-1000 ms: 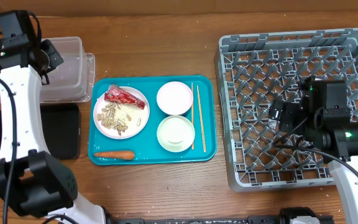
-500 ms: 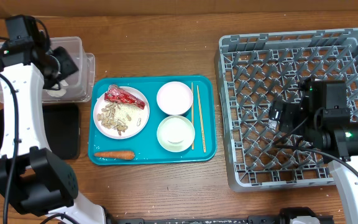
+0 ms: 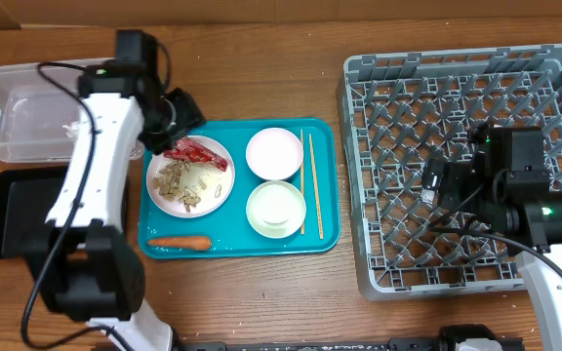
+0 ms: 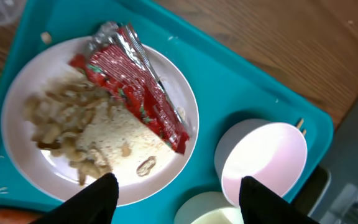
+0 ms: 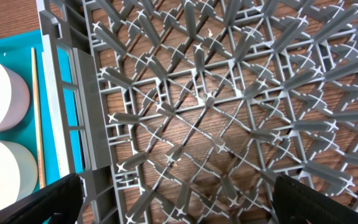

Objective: Sort waste into correct bins and load items into the dishwasher
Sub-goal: 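Grasp the red snack wrapper on the plate with the left gripper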

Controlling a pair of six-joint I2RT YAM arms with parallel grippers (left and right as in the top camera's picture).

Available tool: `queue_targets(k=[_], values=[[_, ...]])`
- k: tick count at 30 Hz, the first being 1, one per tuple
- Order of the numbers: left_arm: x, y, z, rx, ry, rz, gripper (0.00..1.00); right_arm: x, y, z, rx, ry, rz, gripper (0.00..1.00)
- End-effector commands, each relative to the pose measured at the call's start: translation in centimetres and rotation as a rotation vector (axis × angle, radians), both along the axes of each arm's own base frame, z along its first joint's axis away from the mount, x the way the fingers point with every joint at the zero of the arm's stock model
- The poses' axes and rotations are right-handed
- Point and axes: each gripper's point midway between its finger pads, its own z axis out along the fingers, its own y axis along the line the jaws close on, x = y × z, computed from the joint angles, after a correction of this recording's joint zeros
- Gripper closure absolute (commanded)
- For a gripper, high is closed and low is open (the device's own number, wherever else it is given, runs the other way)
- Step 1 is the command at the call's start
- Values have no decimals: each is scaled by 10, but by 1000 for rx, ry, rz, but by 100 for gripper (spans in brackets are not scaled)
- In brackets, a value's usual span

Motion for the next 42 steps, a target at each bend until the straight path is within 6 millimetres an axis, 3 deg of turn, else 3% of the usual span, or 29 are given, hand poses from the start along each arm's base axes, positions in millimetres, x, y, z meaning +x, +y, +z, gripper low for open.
queue_targets(k=[1, 10, 21, 24, 27, 28, 31, 37, 42], values=[[-2, -5, -27, 39, 80, 96, 35, 4, -2, 12, -9, -33, -3, 0], [-10, -29, -78, 50, 232, 144, 35, 4, -2, 12, -9, -33, -3, 0], [-17, -30, -110, 65, 321, 167, 41, 4, -2, 12, -10, -33, -3, 0], [-16, -31, -112, 63, 324, 166, 46, 4, -2, 12, -10, -33, -3, 0], [-14, -30, -112, 67, 315, 168, 61, 4, -2, 12, -10, -33, -3, 0], [-14, -29, -113, 70, 313, 168, 66, 4, -2, 12, -10, -33, -3, 0], [-14, -28, -112, 76, 312, 168, 96, 4, -2, 12, -10, -33, -3, 0], [-20, -27, -104, 81, 334, 164, 96, 4, -2, 12, -10, -33, -3, 0], [-16, -27, -80, 81, 292, 116, 96, 4, -2, 12, -10, -33, -3, 0]])
